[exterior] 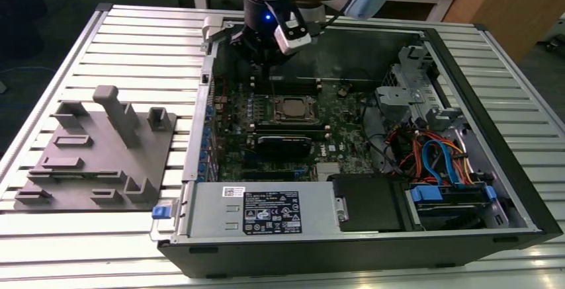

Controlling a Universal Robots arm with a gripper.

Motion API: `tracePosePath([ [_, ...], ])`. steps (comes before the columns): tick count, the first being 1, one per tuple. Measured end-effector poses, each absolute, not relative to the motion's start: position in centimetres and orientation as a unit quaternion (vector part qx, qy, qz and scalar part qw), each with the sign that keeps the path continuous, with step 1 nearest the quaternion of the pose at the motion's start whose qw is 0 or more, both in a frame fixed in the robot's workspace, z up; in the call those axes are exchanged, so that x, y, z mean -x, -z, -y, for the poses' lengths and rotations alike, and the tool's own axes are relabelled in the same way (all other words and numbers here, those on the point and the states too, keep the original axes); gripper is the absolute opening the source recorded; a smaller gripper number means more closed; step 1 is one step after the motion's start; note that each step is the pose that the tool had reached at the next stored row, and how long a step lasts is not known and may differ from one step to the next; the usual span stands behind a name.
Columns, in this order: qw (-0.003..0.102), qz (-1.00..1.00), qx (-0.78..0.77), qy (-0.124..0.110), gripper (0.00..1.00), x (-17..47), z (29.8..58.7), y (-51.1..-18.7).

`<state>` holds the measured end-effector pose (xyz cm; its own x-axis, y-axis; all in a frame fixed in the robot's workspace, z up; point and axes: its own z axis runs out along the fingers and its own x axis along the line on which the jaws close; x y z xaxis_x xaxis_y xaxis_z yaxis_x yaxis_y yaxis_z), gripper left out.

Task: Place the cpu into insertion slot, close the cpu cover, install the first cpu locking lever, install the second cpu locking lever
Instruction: 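Install the first cpu locking lever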

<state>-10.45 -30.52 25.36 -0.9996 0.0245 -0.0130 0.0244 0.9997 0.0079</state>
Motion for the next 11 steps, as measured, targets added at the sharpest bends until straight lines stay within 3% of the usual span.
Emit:
tracePosePath([
  [11, 0.007, -1.000, -0.012, -0.004, 0.11, 7.8, 30.5, -25.3],
])
